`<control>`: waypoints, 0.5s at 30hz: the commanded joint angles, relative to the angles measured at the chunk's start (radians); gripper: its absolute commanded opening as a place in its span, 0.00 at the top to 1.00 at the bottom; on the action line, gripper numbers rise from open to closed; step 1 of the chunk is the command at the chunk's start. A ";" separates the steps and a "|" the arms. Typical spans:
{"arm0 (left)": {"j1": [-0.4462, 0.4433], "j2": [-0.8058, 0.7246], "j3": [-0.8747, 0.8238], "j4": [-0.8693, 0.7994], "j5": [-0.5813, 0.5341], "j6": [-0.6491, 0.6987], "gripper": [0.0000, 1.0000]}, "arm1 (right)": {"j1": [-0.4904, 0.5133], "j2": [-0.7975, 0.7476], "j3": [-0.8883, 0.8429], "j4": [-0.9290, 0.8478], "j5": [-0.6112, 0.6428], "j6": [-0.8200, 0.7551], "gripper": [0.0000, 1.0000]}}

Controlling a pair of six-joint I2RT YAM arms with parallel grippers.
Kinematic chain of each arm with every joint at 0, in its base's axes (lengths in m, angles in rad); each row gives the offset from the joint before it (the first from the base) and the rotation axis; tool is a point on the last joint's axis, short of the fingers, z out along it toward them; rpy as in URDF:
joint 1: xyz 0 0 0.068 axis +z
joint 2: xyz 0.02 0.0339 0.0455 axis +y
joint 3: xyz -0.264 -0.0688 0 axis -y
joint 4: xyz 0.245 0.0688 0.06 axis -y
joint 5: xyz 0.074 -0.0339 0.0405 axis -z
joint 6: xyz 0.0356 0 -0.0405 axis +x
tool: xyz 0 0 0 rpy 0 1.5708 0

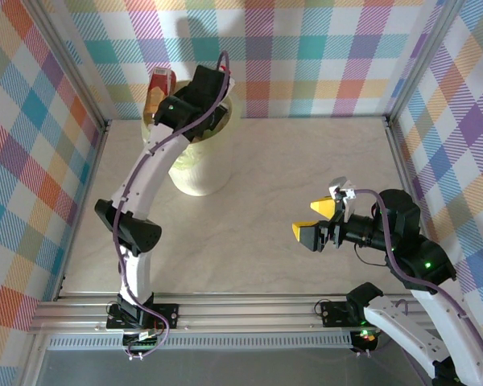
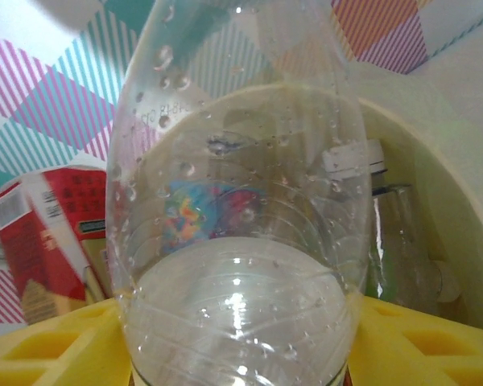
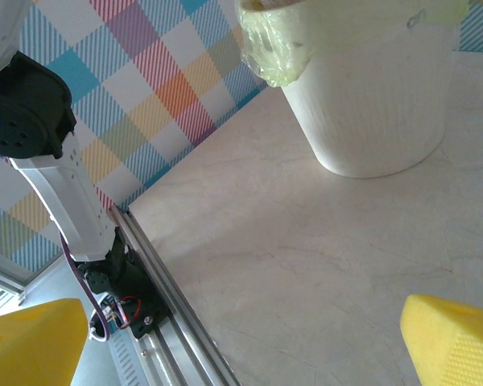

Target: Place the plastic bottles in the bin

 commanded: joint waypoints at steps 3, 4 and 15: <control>0.030 0.050 0.049 -0.073 0.039 -0.056 0.29 | 0.005 -0.002 0.009 -0.007 0.006 -0.016 0.00; 0.031 0.052 0.049 -0.077 0.043 -0.063 0.28 | 0.006 -0.003 0.009 -0.007 0.007 -0.016 0.00; 0.032 -0.002 0.126 -0.147 0.127 -0.148 0.07 | 0.005 0.011 -0.003 0.010 0.001 -0.007 0.00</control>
